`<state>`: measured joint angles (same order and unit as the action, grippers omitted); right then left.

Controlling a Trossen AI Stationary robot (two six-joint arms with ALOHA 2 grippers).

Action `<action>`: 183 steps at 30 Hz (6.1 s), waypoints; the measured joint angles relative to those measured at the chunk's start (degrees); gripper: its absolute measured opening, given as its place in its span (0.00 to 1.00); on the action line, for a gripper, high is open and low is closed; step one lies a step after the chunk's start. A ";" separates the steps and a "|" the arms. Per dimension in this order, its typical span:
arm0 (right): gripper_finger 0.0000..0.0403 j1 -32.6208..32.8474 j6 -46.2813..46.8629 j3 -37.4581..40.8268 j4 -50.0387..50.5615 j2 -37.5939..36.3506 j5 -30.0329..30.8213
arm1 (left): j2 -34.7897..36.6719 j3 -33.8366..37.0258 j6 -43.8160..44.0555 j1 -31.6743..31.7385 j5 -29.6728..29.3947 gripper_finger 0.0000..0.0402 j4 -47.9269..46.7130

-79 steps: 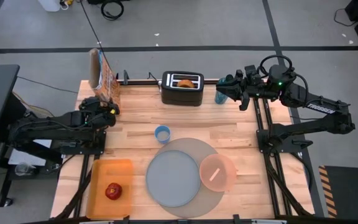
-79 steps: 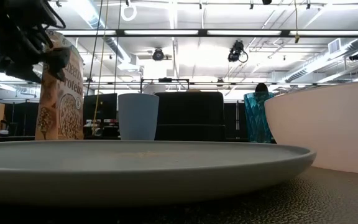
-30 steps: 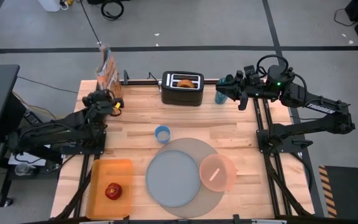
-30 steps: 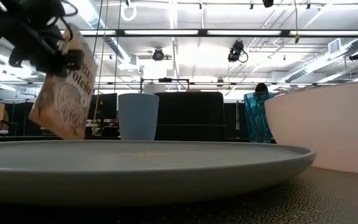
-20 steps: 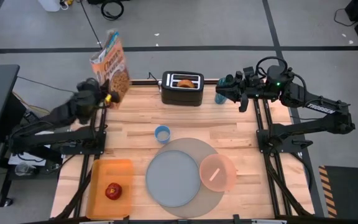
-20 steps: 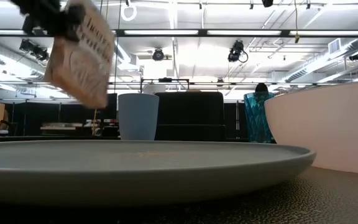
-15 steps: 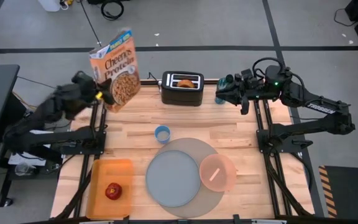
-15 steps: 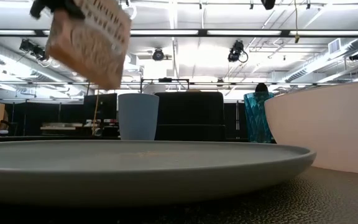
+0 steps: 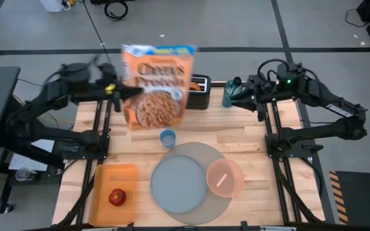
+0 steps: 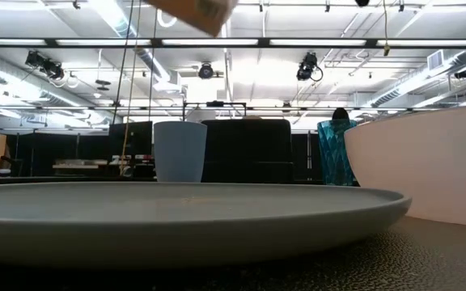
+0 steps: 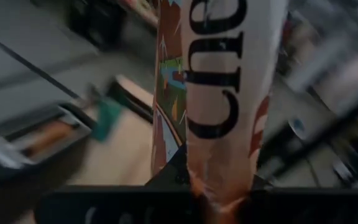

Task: Arrange a breakfast setting
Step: Pour the cereal from the cereal box into the orange bowl

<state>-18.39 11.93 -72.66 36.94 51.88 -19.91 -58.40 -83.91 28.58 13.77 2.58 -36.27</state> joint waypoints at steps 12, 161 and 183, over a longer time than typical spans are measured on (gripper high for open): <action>0.34 10.16 12.69 -20.71 21.76 1.16 26.16 | -17.10 -19.01 -8.65 -3.14 21.67 0.02 -13.89; 0.01 45.73 16.65 0.45 -4.07 17.48 33.22 | -5.48 17.03 10.87 -42.81 -20.71 0.47 -6.58; 0.01 45.11 19.05 0.45 -10.89 17.46 34.32 | -1.19 48.47 9.14 -48.47 -27.58 0.73 35.12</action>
<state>26.72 30.98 -72.20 26.06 69.34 14.41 -59.59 -35.45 37.72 -34.70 -24.99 -1.15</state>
